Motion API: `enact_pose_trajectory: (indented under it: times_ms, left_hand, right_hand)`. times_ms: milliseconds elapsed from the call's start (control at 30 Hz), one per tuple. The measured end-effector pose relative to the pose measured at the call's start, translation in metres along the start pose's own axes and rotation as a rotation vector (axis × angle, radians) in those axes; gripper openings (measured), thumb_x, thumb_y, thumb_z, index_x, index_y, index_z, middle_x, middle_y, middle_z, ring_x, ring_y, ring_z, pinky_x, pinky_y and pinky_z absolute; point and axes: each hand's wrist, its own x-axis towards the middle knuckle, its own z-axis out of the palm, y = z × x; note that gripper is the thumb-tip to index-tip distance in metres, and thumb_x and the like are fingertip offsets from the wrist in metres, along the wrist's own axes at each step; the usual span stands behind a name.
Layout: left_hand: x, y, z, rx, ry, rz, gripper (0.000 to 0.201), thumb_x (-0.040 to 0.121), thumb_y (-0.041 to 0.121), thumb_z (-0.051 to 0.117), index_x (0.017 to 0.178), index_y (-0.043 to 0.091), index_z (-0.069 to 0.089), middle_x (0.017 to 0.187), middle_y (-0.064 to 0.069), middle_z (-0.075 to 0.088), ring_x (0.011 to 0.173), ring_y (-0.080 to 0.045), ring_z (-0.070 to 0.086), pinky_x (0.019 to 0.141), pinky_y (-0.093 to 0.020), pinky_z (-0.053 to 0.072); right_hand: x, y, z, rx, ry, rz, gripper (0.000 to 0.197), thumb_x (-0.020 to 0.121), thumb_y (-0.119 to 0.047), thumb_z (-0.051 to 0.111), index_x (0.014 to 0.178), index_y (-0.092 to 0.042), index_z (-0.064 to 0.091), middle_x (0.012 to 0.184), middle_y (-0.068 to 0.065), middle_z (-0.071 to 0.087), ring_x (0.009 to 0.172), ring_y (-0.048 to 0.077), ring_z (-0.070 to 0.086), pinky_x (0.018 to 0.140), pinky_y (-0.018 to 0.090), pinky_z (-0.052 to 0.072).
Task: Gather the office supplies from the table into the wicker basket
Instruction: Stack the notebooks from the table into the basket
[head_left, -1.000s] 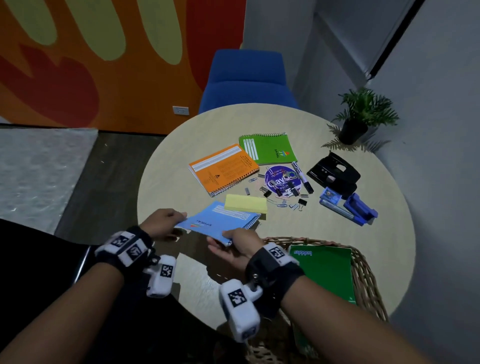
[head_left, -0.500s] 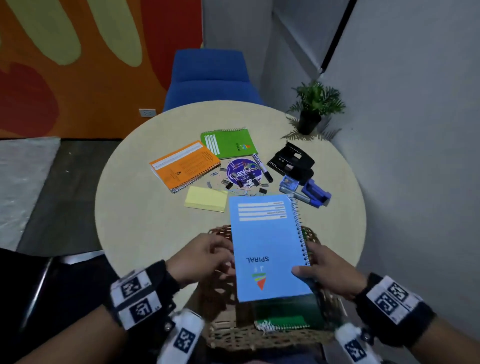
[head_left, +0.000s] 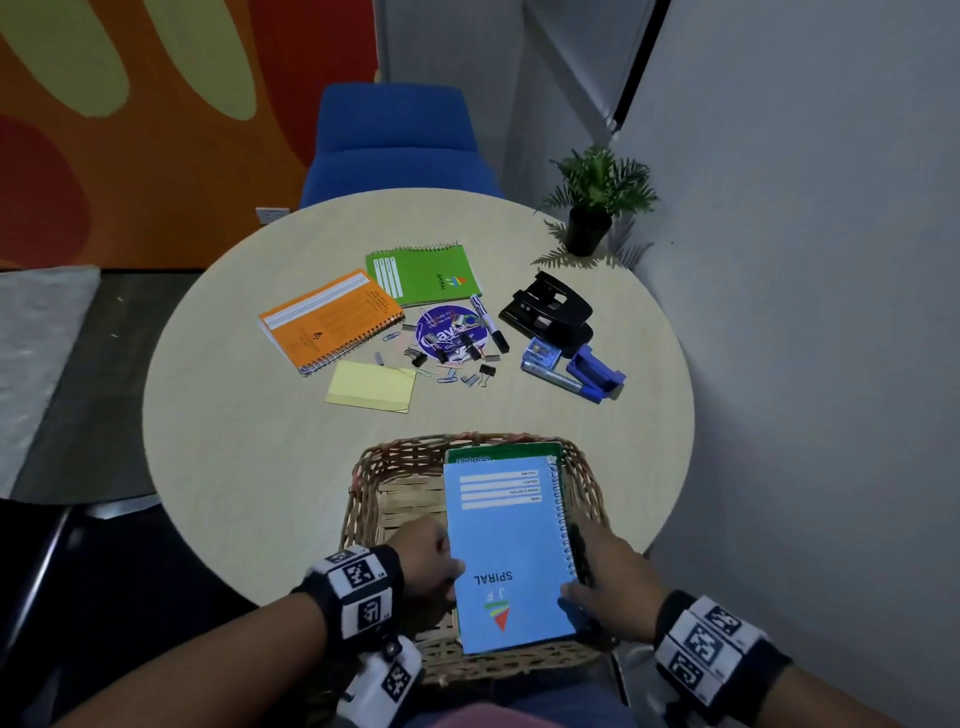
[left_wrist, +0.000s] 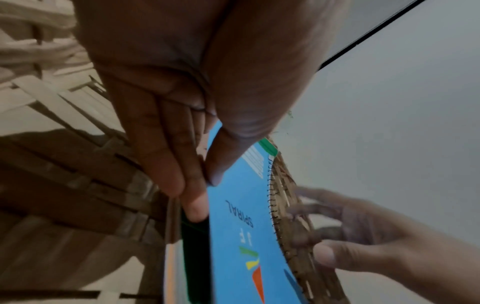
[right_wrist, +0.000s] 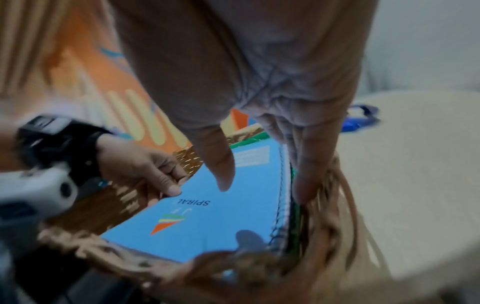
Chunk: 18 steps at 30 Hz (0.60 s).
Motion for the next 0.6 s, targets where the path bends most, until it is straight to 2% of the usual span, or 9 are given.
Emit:
enact_pose_trajectory:
  times_ms: [67,100,167,233,300,367,467,533,600]
  left_hand:
    - [0.003,-0.002,0.001,0.005,0.032,-0.013,0.036,0.086,0.020,0.065,0.057,0.019,0.043,0.058,0.007,0.053,0.054,-0.002,0.048,0.050,-0.015,0.036]
    - [0.005,-0.002,0.002,0.003,0.044,-0.018,0.037,0.085,0.020,0.066,0.056,0.020,0.044,0.057,0.007,0.053,0.052,-0.001,0.049,0.049,-0.014,0.037]
    - [0.006,-0.003,0.005,-0.020,0.049,-0.029,0.036,0.085,0.020,0.067,0.055,0.021,0.046,0.054,0.009,0.055,0.047,0.003,0.052,0.049,-0.012,0.039]
    - [0.006,-0.005,0.006,-0.056,0.035,-0.039,0.036,0.084,0.020,0.067,0.053,0.021,0.048,0.049,0.009,0.058,0.042,0.006,0.054,0.052,-0.014,0.045]
    - [0.003,-0.005,0.002,-0.097,0.020,-0.031,0.034,0.082,0.021,0.069,0.052,0.020,0.052,0.051,0.008,0.064,0.053,0.000,0.064,0.063,-0.022,0.053]
    - [-0.002,-0.003,-0.010,-0.110,0.054,-0.001,0.026,0.080,0.025,0.071,0.060,0.019,0.055,0.066,0.003,0.069,0.067,-0.011,0.068,0.069,-0.028,0.053]
    - [-0.010,-0.001,-0.049,-0.193,0.151,0.077,0.020,0.083,0.030,0.068,0.071,0.017,0.058,0.065,0.004,0.069,0.061,-0.005,0.064,0.063,-0.022,0.051]
    - [-0.013,-0.002,-0.087,-0.299,0.234,0.096,0.019,0.086,0.028,0.067,0.073,0.015,0.061,0.057,0.004,0.068,0.049,0.000,0.062,0.052,-0.015,0.048]
    - [-0.008,-0.014,-0.133,-0.357,0.363,0.077,0.017,0.088,0.027,0.065,0.082,0.011,0.064,0.067,0.000,0.071,0.054,-0.004,0.064,0.054,-0.017,0.047]
  right_hand:
    - [0.006,-0.007,0.002,-0.193,0.010,-0.043,0.074,0.083,-0.026,0.061,0.146,-0.024,0.022,0.146,0.003,0.031,0.121,0.031,0.051,0.088,0.037,0.047]
    - [0.011,-0.009,0.003,-0.254,-0.025,-0.065,0.065,0.084,-0.027,0.060,0.141,-0.020,0.032,0.143,0.005,0.033,0.120,0.032,0.050,0.087,0.037,0.047]
    - [0.020,-0.013,0.006,-0.308,-0.097,-0.102,0.037,0.082,-0.031,0.058,0.113,-0.011,0.053,0.119,0.010,0.055,0.103,0.032,0.056,0.070,0.036,0.043]
    - [0.026,-0.017,0.010,-0.331,-0.115,-0.124,0.028,0.081,-0.034,0.055,0.091,-0.008,0.053,0.093,0.013,0.062,0.085,0.033,0.059,0.055,0.033,0.030]
    - [0.031,-0.022,0.006,-0.352,-0.113,-0.123,0.028,0.084,-0.035,0.054,0.094,-0.009,0.055,0.093,0.013,0.064,0.083,0.031,0.059,0.057,0.033,0.032]
    - [0.039,-0.031,-0.010,-0.337,-0.132,-0.126,0.034,0.086,-0.039,0.056,0.110,-0.014,0.060,0.110,0.008,0.066,0.092,0.025,0.060,0.069,0.033,0.043]
    - [0.058,-0.061,-0.049,-0.110,-0.095,-0.147,0.046,0.087,-0.040,0.062,0.127,-0.019,0.056,0.120,0.003,0.064,0.105,0.017,0.062,0.090,0.032,0.050]
    - [0.081,-0.089,-0.071,0.153,-0.041,-0.158,0.041,0.086,-0.032,0.066,0.124,-0.018,0.057,0.108,0.005,0.070,0.092,0.015,0.067,0.081,0.027,0.054]
    - [0.110,-0.121,-0.085,0.505,-0.064,-0.105,0.037,0.087,-0.021,0.066,0.123,-0.016,0.056,0.107,0.009,0.070,0.090,0.017,0.067,0.080,0.029,0.055]
